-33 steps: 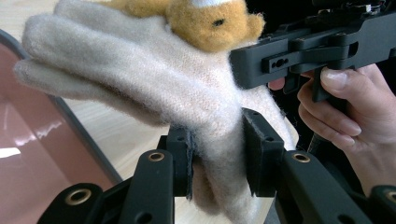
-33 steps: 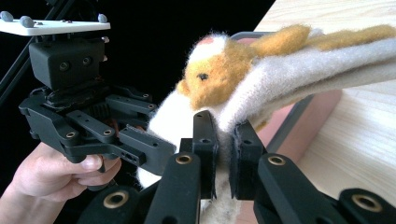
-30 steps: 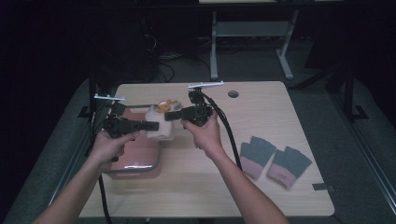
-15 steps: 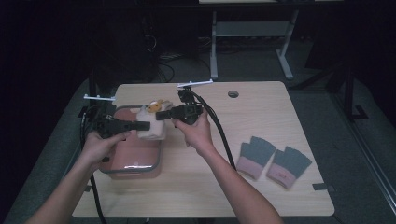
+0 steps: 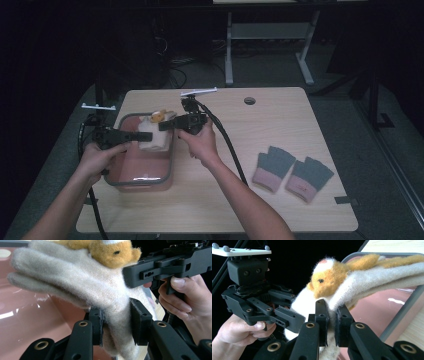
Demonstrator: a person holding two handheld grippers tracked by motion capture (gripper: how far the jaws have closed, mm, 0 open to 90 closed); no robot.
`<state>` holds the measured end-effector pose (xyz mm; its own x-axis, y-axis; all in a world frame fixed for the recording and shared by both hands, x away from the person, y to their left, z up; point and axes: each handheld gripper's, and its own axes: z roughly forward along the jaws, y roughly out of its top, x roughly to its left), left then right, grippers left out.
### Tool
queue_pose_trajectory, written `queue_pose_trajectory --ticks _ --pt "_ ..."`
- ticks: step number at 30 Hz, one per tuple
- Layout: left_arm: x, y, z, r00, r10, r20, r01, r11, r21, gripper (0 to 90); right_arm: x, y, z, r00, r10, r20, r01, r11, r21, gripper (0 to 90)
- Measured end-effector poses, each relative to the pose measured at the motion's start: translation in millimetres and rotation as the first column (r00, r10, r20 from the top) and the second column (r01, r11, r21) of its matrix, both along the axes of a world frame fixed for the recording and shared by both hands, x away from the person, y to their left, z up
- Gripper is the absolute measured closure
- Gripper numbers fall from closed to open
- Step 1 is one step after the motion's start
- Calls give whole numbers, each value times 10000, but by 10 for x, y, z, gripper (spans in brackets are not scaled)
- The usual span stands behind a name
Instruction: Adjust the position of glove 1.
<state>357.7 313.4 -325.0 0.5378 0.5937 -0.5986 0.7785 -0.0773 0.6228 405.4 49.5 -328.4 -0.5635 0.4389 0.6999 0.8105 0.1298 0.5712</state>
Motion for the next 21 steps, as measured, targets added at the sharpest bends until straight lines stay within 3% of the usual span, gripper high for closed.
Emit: queue_pose_trajectory --ticks 21 --pt "-21 283 -131 9983 425 -390 -429 9990 -99 665 77 290 -170 9983 343 -469 -336 9993 170 825"
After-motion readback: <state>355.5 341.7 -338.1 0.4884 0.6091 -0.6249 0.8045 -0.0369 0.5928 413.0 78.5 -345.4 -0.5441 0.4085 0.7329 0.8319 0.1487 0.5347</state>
